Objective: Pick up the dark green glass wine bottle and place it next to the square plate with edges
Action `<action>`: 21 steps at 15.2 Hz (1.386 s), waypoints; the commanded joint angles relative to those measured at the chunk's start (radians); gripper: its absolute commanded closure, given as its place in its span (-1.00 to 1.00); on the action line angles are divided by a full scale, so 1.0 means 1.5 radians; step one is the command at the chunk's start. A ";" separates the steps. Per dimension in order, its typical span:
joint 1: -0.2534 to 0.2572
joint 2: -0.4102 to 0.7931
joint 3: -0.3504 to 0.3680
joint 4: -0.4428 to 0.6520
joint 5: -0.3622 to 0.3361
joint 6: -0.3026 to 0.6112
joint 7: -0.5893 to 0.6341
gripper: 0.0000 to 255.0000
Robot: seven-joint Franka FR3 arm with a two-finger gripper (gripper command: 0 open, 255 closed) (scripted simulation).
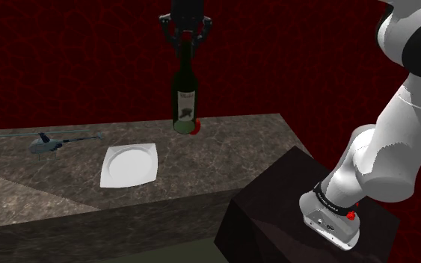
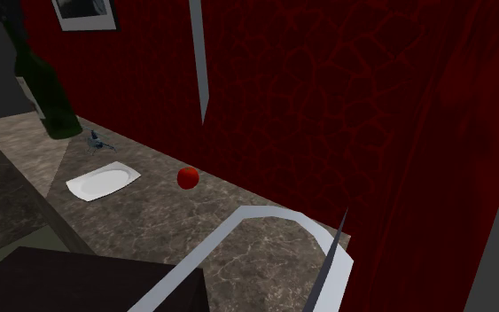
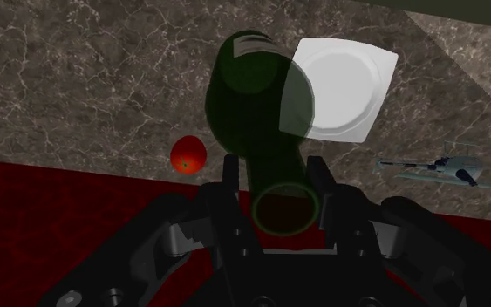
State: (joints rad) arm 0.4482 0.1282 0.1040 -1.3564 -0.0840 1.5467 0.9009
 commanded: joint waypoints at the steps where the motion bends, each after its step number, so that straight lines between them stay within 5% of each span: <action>1: 0.009 0.009 0.006 0.007 -0.003 0.001 0.015 1.00; 21: 0.004 -0.028 0.004 -0.223 0.000 0.194 0.025 1.00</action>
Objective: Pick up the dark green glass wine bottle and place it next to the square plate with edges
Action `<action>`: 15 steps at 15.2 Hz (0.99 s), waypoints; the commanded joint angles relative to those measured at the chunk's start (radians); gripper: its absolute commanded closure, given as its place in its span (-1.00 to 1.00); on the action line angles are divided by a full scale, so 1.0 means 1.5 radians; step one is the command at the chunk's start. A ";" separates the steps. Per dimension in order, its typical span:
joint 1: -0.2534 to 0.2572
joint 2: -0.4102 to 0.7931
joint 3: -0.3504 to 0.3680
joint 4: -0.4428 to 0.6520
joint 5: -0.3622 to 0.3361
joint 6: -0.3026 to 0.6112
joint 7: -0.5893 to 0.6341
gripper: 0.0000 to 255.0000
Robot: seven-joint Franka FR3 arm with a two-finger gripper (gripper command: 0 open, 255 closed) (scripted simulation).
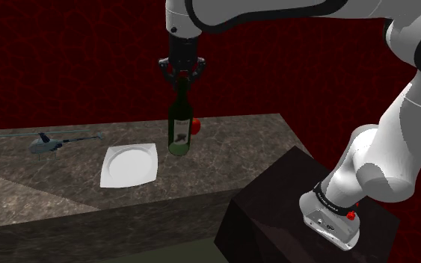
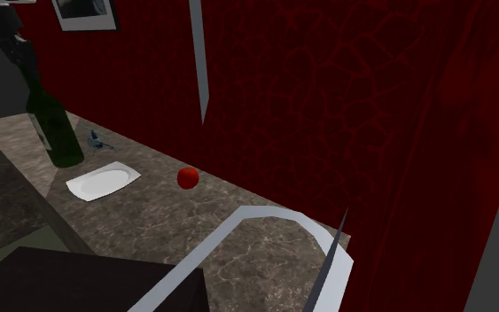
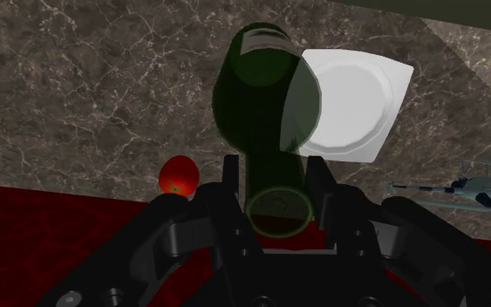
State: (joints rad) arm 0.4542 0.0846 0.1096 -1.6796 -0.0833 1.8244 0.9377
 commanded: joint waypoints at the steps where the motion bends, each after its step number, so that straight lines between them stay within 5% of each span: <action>1: 0.000 0.001 0.000 -0.017 0.000 0.018 0.001 1.00; 15: -0.001 0.016 -0.001 -0.123 -0.006 0.139 0.011 1.00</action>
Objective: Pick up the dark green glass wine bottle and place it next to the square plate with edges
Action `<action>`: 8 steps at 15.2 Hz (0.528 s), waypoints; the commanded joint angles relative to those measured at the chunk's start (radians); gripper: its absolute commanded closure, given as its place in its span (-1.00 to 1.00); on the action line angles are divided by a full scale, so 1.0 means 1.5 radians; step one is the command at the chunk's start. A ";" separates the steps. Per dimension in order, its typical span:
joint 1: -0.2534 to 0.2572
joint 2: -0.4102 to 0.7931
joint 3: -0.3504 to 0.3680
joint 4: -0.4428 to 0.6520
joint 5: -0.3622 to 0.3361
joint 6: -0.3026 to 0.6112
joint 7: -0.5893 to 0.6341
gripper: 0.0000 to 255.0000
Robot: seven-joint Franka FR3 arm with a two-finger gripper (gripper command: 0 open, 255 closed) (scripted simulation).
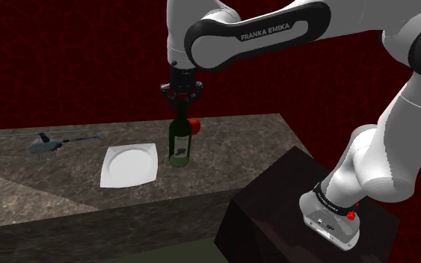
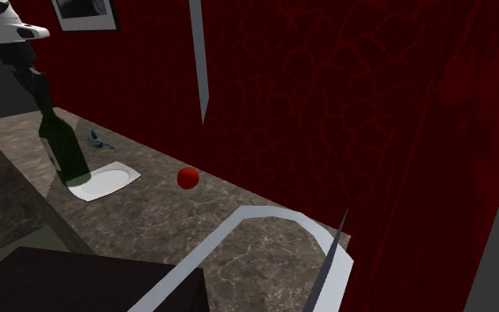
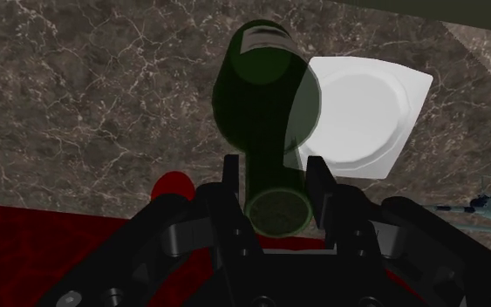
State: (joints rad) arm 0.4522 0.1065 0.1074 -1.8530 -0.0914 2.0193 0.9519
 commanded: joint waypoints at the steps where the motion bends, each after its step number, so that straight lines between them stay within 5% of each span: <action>1: 0.000 0.004 0.000 -0.014 -0.001 0.018 0.003 1.00; 8: 0.000 0.022 -0.001 -0.054 -0.007 0.076 0.009 1.00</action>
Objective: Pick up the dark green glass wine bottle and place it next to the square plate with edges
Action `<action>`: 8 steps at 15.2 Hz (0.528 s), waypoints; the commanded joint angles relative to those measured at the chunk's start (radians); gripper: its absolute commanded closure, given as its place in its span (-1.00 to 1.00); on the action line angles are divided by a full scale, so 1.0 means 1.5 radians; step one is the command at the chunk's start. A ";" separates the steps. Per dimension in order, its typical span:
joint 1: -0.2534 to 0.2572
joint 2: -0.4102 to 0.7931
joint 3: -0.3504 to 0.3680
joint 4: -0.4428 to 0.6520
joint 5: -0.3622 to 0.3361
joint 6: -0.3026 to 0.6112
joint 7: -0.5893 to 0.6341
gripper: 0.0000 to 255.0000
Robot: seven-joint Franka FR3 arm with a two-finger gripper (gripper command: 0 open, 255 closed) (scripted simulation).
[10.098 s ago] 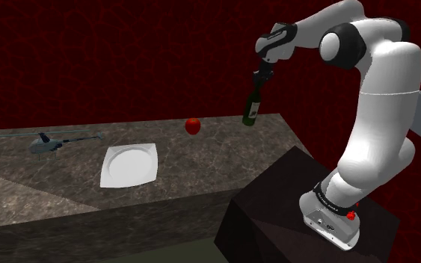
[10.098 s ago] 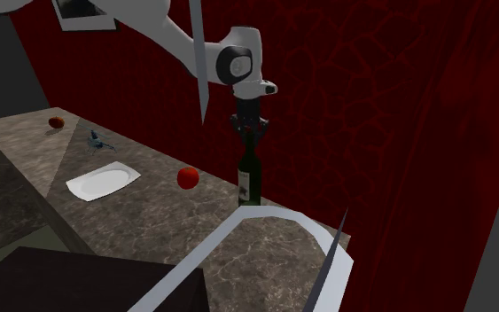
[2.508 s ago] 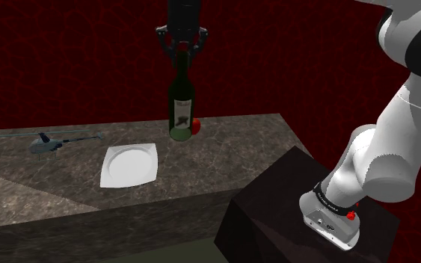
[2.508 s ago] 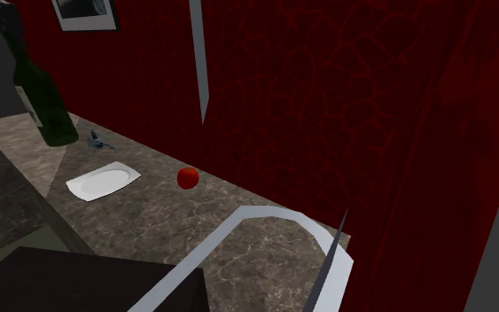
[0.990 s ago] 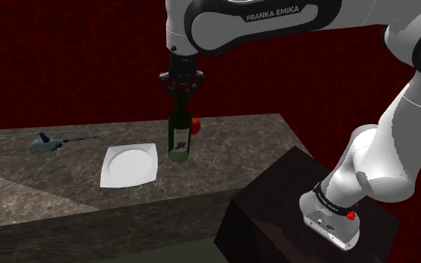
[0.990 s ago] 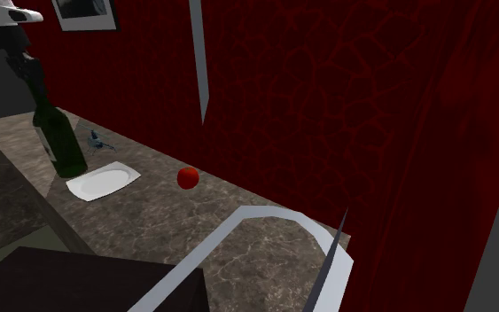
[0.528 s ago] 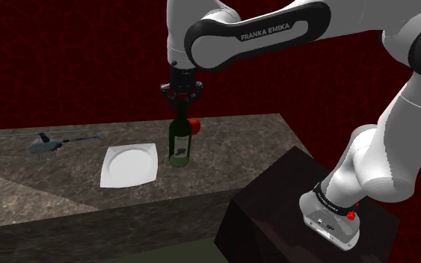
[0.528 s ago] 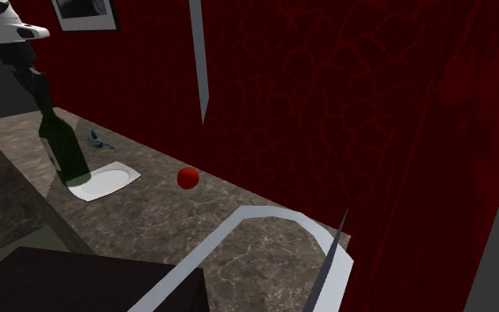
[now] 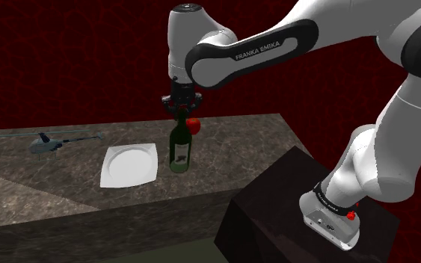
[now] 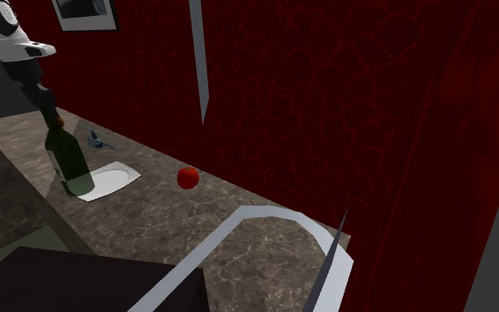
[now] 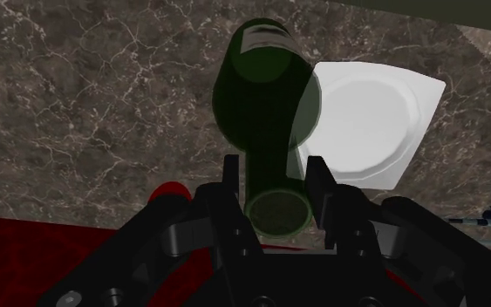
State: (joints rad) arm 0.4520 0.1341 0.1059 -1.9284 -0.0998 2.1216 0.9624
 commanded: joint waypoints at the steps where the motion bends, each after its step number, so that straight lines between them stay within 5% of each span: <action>1: 0.001 0.007 0.000 -0.009 -0.002 0.016 0.003 1.00; 8: 0.001 0.033 -0.001 -0.040 -0.009 0.073 0.011 1.00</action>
State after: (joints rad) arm 0.4540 0.1792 0.1045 -1.9800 -0.1121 2.2173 0.9771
